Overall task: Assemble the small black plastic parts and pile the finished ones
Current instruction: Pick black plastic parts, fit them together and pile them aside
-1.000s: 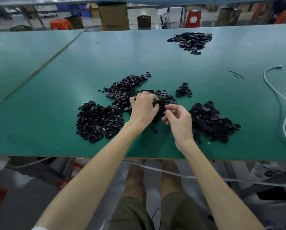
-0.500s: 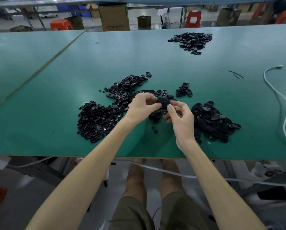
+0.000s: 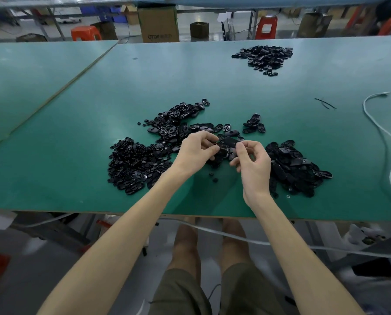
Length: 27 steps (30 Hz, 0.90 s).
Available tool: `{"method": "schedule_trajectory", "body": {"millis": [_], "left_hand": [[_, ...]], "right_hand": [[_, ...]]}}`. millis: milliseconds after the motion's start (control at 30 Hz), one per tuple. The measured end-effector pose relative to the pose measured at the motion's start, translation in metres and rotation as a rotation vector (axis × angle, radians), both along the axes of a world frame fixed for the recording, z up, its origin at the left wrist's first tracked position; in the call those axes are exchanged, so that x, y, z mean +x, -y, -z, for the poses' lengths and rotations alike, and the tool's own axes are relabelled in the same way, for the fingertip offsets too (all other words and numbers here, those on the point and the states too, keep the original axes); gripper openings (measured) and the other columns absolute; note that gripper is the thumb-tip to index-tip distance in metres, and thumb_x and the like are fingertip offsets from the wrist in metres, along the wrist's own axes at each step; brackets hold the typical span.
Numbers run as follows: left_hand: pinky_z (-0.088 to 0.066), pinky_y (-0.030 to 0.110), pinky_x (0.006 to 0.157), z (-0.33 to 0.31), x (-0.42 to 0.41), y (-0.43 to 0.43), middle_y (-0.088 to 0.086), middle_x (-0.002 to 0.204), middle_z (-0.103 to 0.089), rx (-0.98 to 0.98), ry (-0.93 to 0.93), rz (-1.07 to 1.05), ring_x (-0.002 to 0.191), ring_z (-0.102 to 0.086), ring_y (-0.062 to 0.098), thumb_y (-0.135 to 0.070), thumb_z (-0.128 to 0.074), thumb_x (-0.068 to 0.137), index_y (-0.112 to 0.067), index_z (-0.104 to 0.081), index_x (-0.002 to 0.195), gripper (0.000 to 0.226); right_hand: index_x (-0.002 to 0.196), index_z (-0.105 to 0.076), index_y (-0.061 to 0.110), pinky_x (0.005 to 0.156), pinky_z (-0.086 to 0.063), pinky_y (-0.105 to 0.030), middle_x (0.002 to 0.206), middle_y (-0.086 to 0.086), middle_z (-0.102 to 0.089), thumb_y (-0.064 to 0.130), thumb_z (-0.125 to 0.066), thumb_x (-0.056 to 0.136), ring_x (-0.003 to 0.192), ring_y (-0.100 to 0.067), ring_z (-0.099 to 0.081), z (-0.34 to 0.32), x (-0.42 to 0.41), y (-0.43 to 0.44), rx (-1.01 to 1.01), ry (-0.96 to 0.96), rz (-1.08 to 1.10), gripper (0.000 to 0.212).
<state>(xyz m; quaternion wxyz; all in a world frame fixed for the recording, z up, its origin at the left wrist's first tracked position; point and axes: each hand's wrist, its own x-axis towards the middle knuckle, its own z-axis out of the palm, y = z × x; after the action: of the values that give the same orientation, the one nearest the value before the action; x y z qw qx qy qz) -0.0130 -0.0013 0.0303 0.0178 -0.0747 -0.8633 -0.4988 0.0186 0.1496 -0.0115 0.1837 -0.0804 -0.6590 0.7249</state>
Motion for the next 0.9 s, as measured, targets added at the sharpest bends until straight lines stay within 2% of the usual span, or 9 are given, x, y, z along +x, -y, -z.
{"method": "schedule_trajectory", "body": {"millis": [100, 167, 267, 367, 433, 567, 633, 767, 900], "left_hand": [[-0.051, 0.011, 0.071, 0.002, 0.002, -0.002, 0.009, 0.095, -0.075, 0.006, -0.023, -0.034, 0.073, -0.075, 0.012, -0.004, -0.067, 0.096, -0.006, -0.070, 0.115, 0.019], [-0.056, 0.016, 0.080, 0.002, 0.004, -0.002, 0.007, 0.101, -0.075, -0.007, -0.044, -0.030, 0.077, -0.076, 0.013, -0.002, -0.065, 0.097, -0.007, -0.070, 0.117, 0.021], [-0.056, 0.021, 0.083, 0.002, 0.007, 0.004, 0.002, 0.108, -0.071, -0.106, -0.112, -0.068, 0.080, -0.073, 0.013, -0.004, -0.062, 0.099, -0.012, -0.072, 0.116, 0.021], [-0.052, 0.026, 0.086, -0.002, 0.006, 0.020, -0.002, 0.109, -0.065, -0.275, -0.219, -0.176, 0.085, -0.062, 0.010, -0.008, -0.061, 0.100, -0.017, -0.074, 0.112, 0.020], [-0.053, 0.034, 0.091, -0.006, 0.001, 0.035, 0.003, 0.114, -0.063, -0.436, -0.234, -0.256, 0.093, -0.063, 0.017, -0.010, -0.061, 0.100, -0.015, -0.073, 0.114, 0.019], [-0.049, 0.047, 0.101, -0.009, -0.010, 0.064, 0.017, 0.127, -0.058, -0.775, 0.001, -0.336, 0.116, -0.057, 0.034, -0.023, -0.066, 0.099, -0.005, -0.061, 0.125, 0.031], [-0.049, 0.049, 0.100, -0.006, -0.010, 0.071, 0.017, 0.123, -0.061, -0.806, 0.050, -0.325, 0.115, -0.057, 0.035, -0.023, -0.067, 0.100, -0.006, -0.064, 0.118, 0.025], [-0.050, 0.047, 0.098, -0.003, -0.006, 0.073, 0.012, 0.112, -0.069, -0.768, -0.021, -0.334, 0.105, -0.064, 0.032, -0.017, -0.067, 0.098, -0.013, -0.073, 0.103, 0.008], [-0.047, 0.045, 0.098, -0.002, -0.005, 0.074, 0.009, 0.108, -0.070, -0.765, -0.071, -0.353, 0.105, -0.063, 0.031, -0.020, -0.068, 0.098, -0.018, -0.074, 0.100, 0.007]], "right_hand": [[0.096, -0.066, 0.021, 0.056, -0.047, -0.019, 0.069, 0.014, -0.068, 0.025, -0.067, 0.101, 0.062, -0.007, -0.064, 0.000, 0.000, 0.000, 0.003, 0.006, -0.006, 0.006], [0.095, -0.067, 0.021, 0.057, -0.047, -0.020, 0.068, 0.013, -0.068, 0.025, -0.067, 0.101, 0.062, -0.007, -0.064, 0.000, 0.001, 0.001, 0.037, 0.009, -0.039, 0.007], [0.094, -0.068, 0.019, 0.057, -0.047, -0.020, 0.066, 0.010, -0.068, 0.022, -0.067, 0.100, 0.063, -0.006, -0.065, 0.001, 0.001, 0.001, 0.044, 0.021, -0.056, 0.007], [0.093, -0.068, 0.017, 0.056, -0.048, -0.021, 0.065, 0.007, -0.069, 0.019, -0.068, 0.099, 0.062, -0.008, -0.065, 0.002, 0.000, 0.000, 0.028, 0.028, -0.062, 0.006], [0.093, -0.068, 0.016, 0.056, -0.048, -0.022, 0.065, 0.005, -0.070, 0.017, -0.069, 0.098, 0.062, -0.010, -0.065, 0.002, 0.000, 0.000, 0.022, 0.029, -0.074, 0.005], [0.095, -0.068, 0.016, 0.055, -0.048, -0.023, 0.068, 0.004, -0.071, 0.015, -0.070, 0.098, 0.063, -0.011, -0.066, 0.002, -0.001, 0.000, 0.026, 0.030, -0.089, 0.003], [0.095, -0.069, 0.016, 0.055, -0.048, -0.022, 0.068, 0.004, -0.071, 0.015, -0.070, 0.097, 0.063, -0.010, -0.066, 0.002, 0.000, 0.001, 0.028, 0.029, -0.092, 0.003], [0.095, -0.069, 0.016, 0.055, -0.048, -0.022, 0.068, 0.004, -0.071, 0.015, -0.070, 0.098, 0.062, -0.009, -0.066, 0.002, 0.000, 0.001, 0.043, 0.029, -0.096, 0.003], [0.096, -0.069, 0.015, 0.056, -0.048, -0.022, 0.069, 0.004, -0.071, 0.015, -0.070, 0.098, 0.062, -0.009, -0.065, 0.002, 0.000, 0.001, 0.056, 0.037, -0.097, 0.002]]}}
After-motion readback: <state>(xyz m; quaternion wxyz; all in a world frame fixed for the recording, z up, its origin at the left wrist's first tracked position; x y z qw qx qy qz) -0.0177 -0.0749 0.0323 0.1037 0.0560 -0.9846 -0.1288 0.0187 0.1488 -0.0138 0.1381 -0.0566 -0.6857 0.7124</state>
